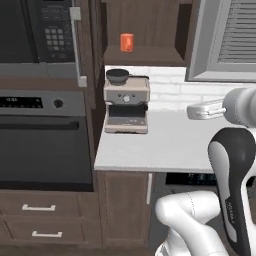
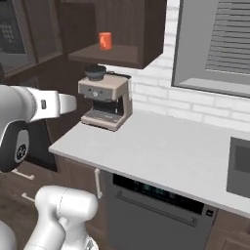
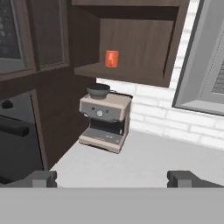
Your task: Gather all objects into one cabinet and sort the glasses and bowls to opposite sides.
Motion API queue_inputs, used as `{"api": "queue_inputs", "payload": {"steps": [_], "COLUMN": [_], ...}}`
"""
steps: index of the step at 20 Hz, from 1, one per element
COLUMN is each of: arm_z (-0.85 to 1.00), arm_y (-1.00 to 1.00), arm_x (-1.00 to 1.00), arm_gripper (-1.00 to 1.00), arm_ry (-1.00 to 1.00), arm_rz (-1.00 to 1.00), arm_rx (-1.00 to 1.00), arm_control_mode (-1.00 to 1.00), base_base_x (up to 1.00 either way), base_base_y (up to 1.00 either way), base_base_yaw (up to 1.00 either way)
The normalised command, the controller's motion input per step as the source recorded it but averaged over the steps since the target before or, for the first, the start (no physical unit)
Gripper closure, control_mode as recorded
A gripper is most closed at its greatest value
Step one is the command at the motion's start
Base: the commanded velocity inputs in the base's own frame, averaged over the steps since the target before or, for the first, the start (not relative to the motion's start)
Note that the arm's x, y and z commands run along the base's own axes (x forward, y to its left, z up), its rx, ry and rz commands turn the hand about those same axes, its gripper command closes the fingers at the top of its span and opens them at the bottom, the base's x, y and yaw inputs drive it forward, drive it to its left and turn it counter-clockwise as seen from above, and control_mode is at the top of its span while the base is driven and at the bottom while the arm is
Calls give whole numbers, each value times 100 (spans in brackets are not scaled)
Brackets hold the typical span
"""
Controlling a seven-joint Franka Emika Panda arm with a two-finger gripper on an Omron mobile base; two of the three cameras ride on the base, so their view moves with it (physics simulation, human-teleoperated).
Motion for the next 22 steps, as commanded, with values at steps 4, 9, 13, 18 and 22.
{"api": "queue_inputs", "payload": {"steps": [4, 9, 13, 18, 22], "arm_z": [0, 0, 0, 0, 0], "arm_y": [0, 0, 0, 0, 0], "arm_x": [0, 0, 0, 0, 0], "arm_gripper": [-100, -100, -100, -100, -100], "arm_ry": [0, 0, 0, 0, 0], "arm_rz": [0, 0, 0, 0, 0], "arm_rx": [0, 0, 0, 0, 0], "arm_control_mode": [100, 100, 100, 100, 100], "base_base_x": [39, 19, 40, 28, 42], "base_base_y": [28, 19, 16, 17, 22], "base_base_yaw": [-24, -3, -24, -10, -7]}}
